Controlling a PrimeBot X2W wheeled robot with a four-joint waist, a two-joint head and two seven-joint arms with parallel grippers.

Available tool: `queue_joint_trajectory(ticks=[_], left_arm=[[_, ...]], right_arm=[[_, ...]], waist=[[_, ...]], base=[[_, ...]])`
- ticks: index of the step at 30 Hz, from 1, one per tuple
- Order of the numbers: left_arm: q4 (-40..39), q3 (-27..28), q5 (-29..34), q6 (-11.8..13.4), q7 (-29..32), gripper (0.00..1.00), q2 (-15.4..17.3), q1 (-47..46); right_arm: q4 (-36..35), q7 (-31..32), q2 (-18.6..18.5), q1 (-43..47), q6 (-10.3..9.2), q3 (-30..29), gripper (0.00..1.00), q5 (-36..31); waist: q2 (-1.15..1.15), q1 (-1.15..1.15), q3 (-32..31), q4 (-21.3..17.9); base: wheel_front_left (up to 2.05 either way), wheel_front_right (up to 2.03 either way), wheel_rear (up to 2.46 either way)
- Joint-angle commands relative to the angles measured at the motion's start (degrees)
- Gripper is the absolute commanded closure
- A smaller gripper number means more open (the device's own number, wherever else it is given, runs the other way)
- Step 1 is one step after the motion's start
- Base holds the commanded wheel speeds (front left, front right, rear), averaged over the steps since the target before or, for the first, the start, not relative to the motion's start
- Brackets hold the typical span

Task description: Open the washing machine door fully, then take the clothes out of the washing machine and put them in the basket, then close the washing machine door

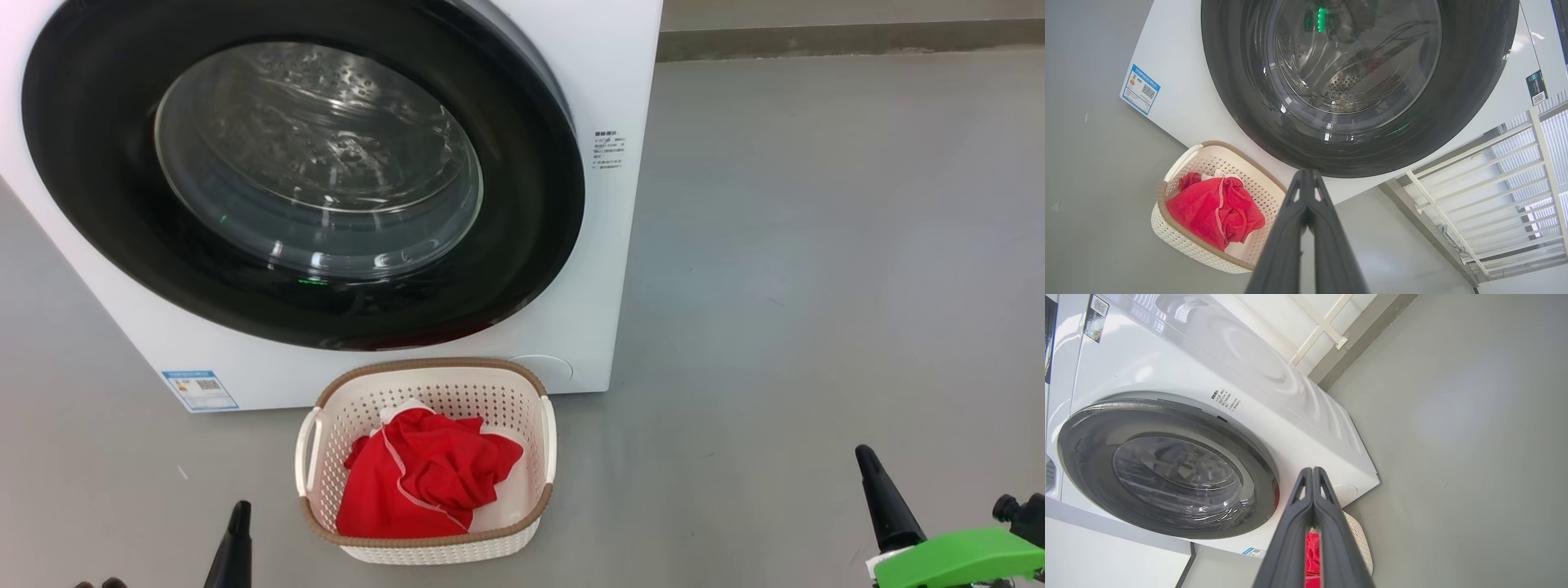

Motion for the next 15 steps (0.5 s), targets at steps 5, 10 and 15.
queue_joint_trajectory(ticks=[5,10,15], left_arm=[[-1.60,0.87,-4.20,-0.22,1.18,1.00,0.57,-2.77],[-1.65,0.91,-7.39,-0.23,2.01,1.00,0.57,-3.17],[-1.69,0.95,-10.59,-0.25,2.83,1.00,0.58,-3.57]], right_arm=[[-1.86,1.13,-0.37,-3.34,-0.11,-0.49,1.00,3.38],[-2.01,1.98,-0.07,-3.82,-0.12,-0.87,1.00,5.83],[-2.17,2.83,0.22,-4.31,-0.13,-1.25,1.00,8.29]], waist=[[0.00,-0.01,0.00,0.10],[0.00,-0.01,0.00,0.19],[0.00,-0.01,0.00,0.28]], base=[[0.00,0.00,0.00],[0.00,0.00,0.00],[0.00,0.00,0.00]])
